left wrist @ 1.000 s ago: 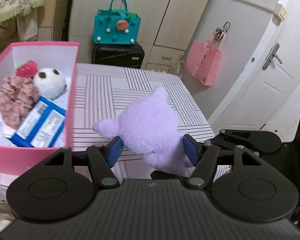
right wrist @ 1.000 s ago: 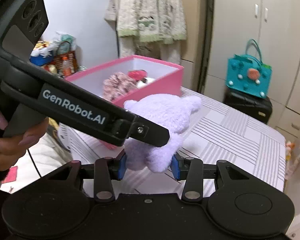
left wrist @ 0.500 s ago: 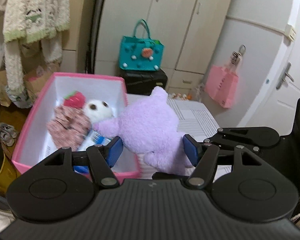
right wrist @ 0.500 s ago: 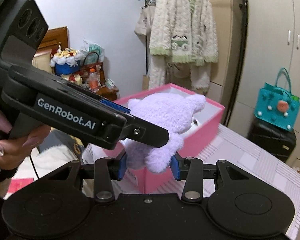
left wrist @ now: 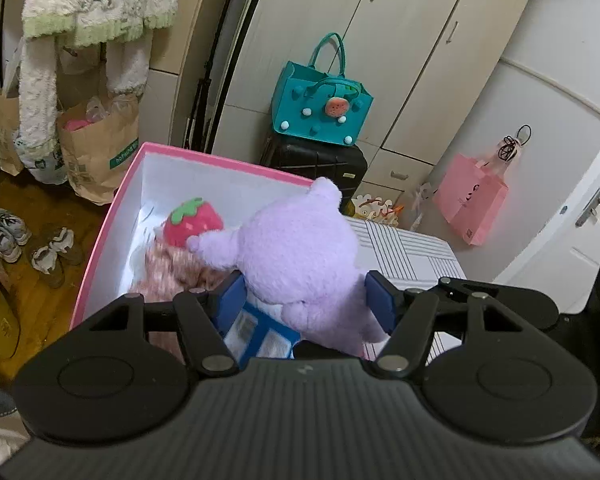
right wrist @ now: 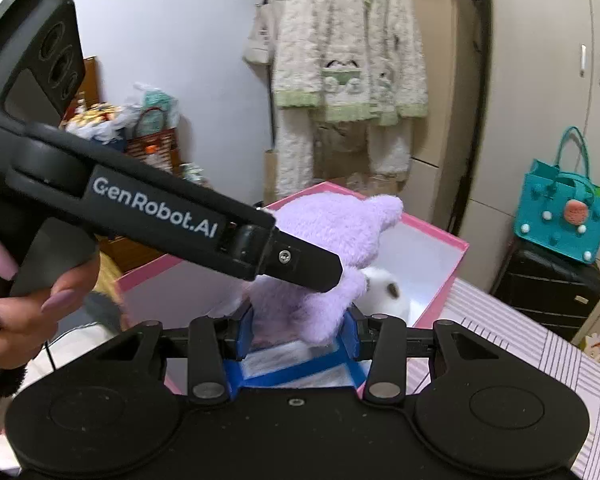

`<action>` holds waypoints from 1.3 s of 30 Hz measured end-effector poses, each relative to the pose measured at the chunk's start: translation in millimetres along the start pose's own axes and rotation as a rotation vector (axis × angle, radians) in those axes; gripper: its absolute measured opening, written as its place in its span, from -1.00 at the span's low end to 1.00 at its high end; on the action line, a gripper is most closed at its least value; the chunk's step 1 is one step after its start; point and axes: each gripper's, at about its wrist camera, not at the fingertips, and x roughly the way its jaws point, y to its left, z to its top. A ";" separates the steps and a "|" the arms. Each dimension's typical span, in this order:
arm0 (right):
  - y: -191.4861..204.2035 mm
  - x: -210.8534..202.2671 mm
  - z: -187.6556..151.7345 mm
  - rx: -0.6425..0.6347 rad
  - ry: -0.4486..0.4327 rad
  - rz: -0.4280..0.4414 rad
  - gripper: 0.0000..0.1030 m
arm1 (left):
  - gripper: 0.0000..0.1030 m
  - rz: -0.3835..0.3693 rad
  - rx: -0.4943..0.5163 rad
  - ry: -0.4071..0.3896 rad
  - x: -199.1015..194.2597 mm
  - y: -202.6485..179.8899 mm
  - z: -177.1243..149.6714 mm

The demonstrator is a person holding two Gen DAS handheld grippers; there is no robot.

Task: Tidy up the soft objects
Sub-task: 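Lift the lavender bear with the left tool and carry it over the pink box, then open the left tool to drop the lavender bear into the box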

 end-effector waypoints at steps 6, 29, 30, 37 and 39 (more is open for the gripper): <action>-21.8 28.2 19.7 -0.013 0.054 -0.022 -0.07 | 0.24 0.026 0.014 0.068 38.1 4.6 31.2; -40.2 67.9 24.2 -0.159 0.163 -0.124 0.40 | 0.18 0.067 -0.077 0.133 76.8 22.4 30.4; -38.2 58.8 22.3 -0.156 0.144 -0.121 0.41 | 0.19 0.073 -0.070 0.120 70.9 21.3 28.3; -37.4 9.6 11.1 -0.047 0.060 -0.105 0.42 | 0.30 0.147 0.006 0.043 29.9 6.2 9.5; -37.5 -3.4 6.7 -0.010 0.043 -0.088 0.42 | 0.32 0.159 0.028 0.032 18.9 0.0 4.7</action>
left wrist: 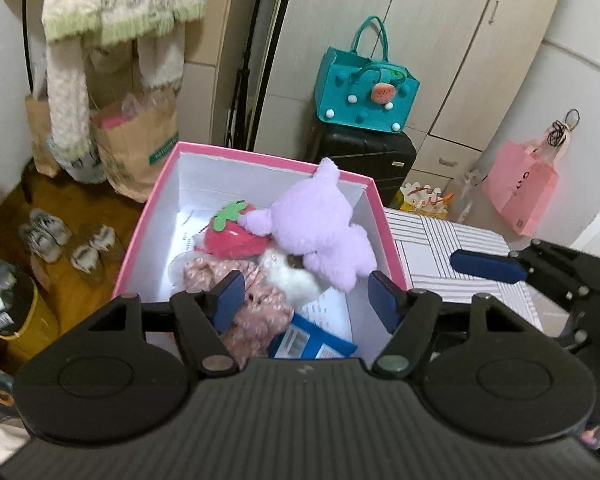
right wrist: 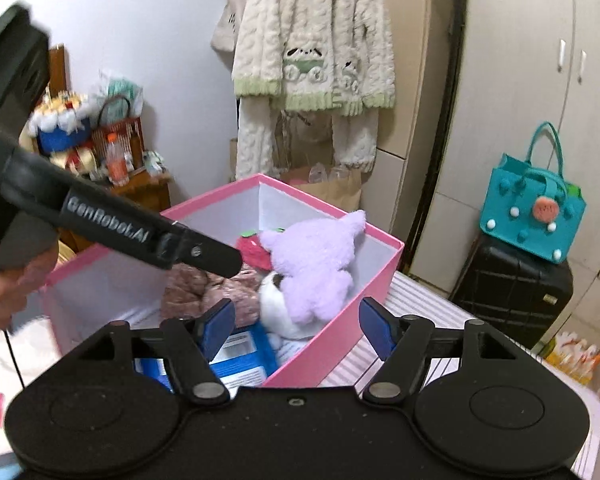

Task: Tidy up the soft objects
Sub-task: 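Open the left tool to drop the lavender bear into the box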

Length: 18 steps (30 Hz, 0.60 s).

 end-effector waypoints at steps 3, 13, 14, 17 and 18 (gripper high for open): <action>-1.2 -14.6 -5.4 0.020 -0.018 0.001 0.42 | 0.38 0.002 0.026 -0.018 -20.6 -6.1 -9.4; -5.5 -54.5 -15.7 0.145 -0.018 -0.085 0.91 | 0.73 0.019 0.123 -0.098 -75.9 -39.2 -36.8; -5.4 -58.4 -16.3 0.160 0.000 -0.116 0.91 | 0.83 0.022 0.127 -0.104 -79.6 -41.5 -38.5; -1.9 -72.6 -18.9 0.164 0.029 -0.181 0.92 | 0.99 0.037 0.143 -0.116 -91.0 -48.2 -43.1; -0.9 -78.7 -21.3 0.161 0.028 -0.181 0.92 | 1.00 0.048 0.148 -0.114 -93.5 -50.7 -44.9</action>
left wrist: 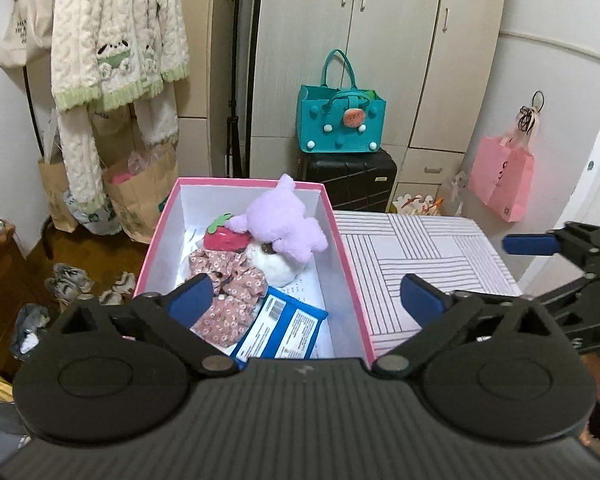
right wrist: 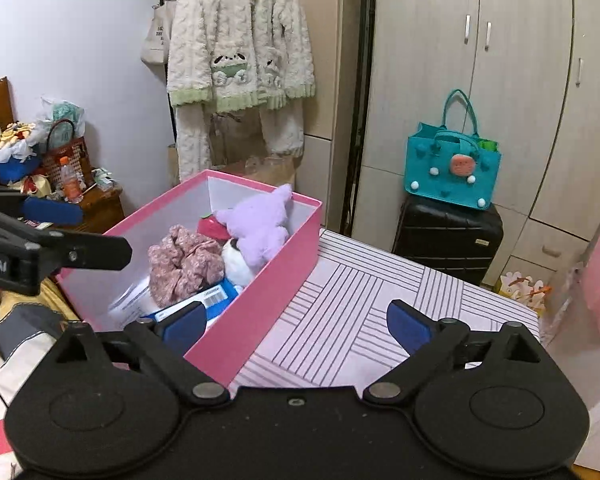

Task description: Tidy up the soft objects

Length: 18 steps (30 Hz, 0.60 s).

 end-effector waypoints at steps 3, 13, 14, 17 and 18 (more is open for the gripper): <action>-3.1 -17.5 -9.1 0.012 -0.012 0.014 0.92 | 1.00 0.052 0.018 0.016 -6.1 -9.2 -3.9; 1.3 -72.5 -47.2 0.017 -0.127 -0.101 0.92 | 1.00 0.085 0.121 0.000 -21.9 -44.6 -33.9; 1.2 -74.0 -51.1 0.026 -0.118 -0.125 0.92 | 1.00 0.076 0.129 0.003 -24.9 -48.2 -37.3; 1.3 -78.0 -60.5 0.038 -0.093 -0.183 0.92 | 1.00 0.026 0.170 0.005 -35.6 -59.5 -47.5; 1.0 -80.6 -63.7 0.049 -0.092 -0.189 0.92 | 1.00 0.021 0.172 -0.004 -39.1 -62.0 -51.0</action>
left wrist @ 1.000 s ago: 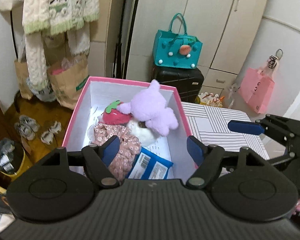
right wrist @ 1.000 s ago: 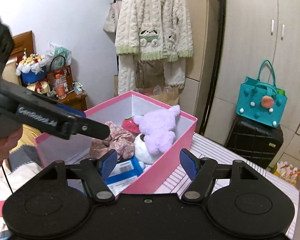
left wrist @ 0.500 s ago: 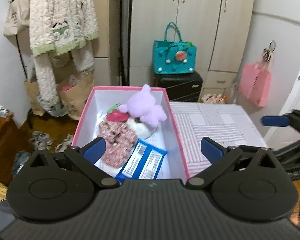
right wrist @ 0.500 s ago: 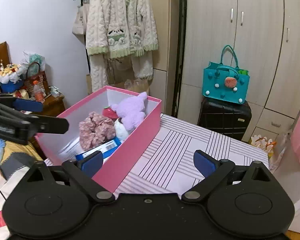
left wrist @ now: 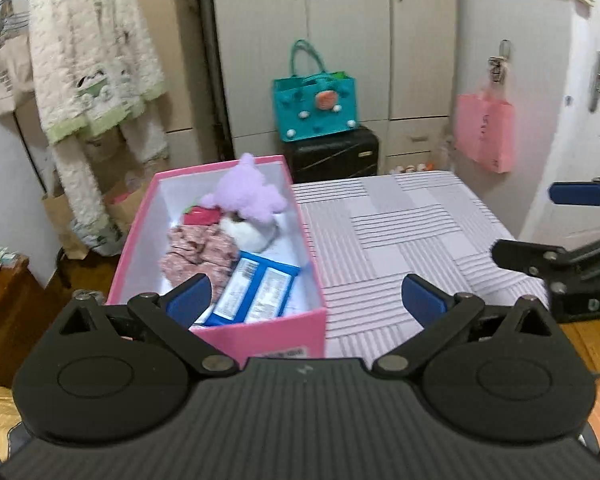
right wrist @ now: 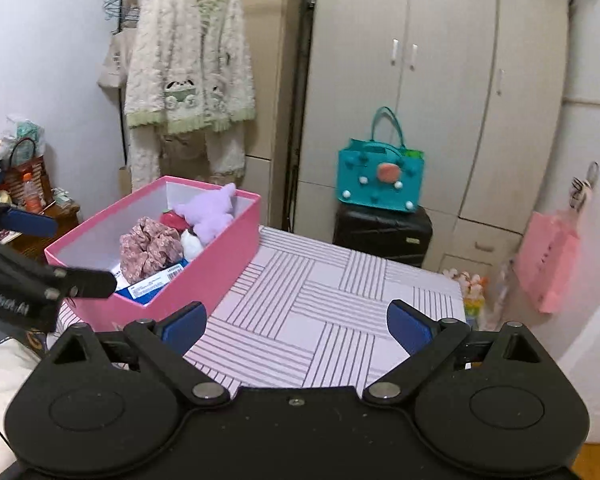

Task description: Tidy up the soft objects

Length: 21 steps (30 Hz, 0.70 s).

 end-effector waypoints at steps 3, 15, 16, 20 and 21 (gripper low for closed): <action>-1.1 -8.8 -8.1 0.020 -0.011 -0.009 0.92 | 1.00 0.027 -0.001 -0.034 -8.9 -8.7 -9.4; -4.3 -33.6 -35.8 0.115 -0.072 -0.036 0.92 | 1.00 0.082 -0.078 -0.099 -11.0 -16.9 -32.4; -4.5 -34.1 -36.9 0.119 -0.076 -0.035 0.92 | 1.00 0.088 -0.083 -0.103 -10.2 -16.6 -33.2; -3.5 -35.3 -44.1 0.110 -0.091 -0.110 0.92 | 1.00 0.095 -0.096 -0.106 -8.5 -16.2 -37.6; -3.9 -34.8 -45.6 0.107 -0.092 -0.128 0.92 | 1.00 0.095 -0.098 -0.104 -7.9 -16.0 -38.6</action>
